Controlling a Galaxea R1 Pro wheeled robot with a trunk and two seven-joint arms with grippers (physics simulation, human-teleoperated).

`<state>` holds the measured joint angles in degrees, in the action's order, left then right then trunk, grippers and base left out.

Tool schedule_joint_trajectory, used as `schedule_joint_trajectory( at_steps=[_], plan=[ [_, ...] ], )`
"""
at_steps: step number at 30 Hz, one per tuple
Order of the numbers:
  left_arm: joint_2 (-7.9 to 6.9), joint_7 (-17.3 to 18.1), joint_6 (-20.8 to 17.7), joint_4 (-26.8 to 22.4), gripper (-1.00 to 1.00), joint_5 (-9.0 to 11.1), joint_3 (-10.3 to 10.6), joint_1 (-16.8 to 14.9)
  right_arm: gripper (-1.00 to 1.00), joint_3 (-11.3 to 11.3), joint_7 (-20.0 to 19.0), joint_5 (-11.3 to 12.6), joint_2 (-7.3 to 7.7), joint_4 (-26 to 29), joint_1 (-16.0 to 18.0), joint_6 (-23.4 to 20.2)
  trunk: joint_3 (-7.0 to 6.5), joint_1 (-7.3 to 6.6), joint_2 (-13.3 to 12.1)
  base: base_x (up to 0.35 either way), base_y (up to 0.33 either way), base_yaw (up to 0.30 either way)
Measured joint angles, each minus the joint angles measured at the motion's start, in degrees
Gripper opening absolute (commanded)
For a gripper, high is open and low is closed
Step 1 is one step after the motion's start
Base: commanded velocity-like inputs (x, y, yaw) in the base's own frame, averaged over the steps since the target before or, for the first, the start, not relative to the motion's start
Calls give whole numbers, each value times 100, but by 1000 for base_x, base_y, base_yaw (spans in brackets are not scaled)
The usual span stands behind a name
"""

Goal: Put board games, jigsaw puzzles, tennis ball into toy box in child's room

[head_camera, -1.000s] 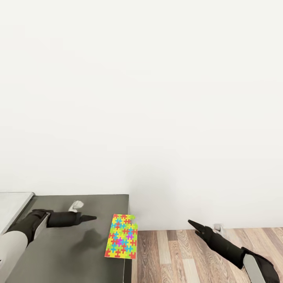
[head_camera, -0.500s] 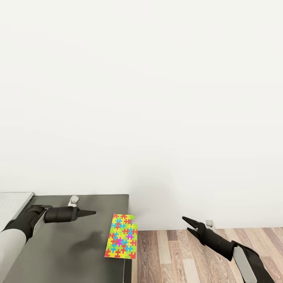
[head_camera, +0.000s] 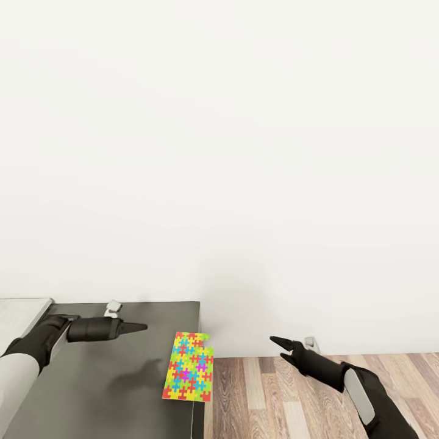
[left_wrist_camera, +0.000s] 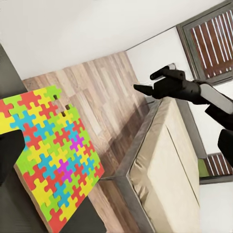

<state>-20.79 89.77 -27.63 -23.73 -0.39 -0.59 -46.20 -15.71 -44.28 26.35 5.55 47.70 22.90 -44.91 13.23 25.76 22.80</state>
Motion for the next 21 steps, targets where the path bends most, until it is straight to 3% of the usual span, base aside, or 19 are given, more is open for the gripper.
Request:
schedule_joint_trajectory(
  at_steps=[8, 15, 21],
  plan=[
    [-10, 1, 13, -7, 100, 42, -1, 0, 100, 109, -5, -149, -95, -940, 524, 268, 0, 0, 0, 0, 0, 0],
    [-18, 1, 15, -8, 100, 49, -17, 0, 100, 160, -6, -167, -159, -1098, 660, 297, 0, -1, 1, 0, 0, 0],
    [-20, 1, 16, -8, 100, 50, -33, 0, 100, 284, 13, -166, -232, -1137, 812, 12, 0, -1, 1, 0, 0, 0]
  ],
)
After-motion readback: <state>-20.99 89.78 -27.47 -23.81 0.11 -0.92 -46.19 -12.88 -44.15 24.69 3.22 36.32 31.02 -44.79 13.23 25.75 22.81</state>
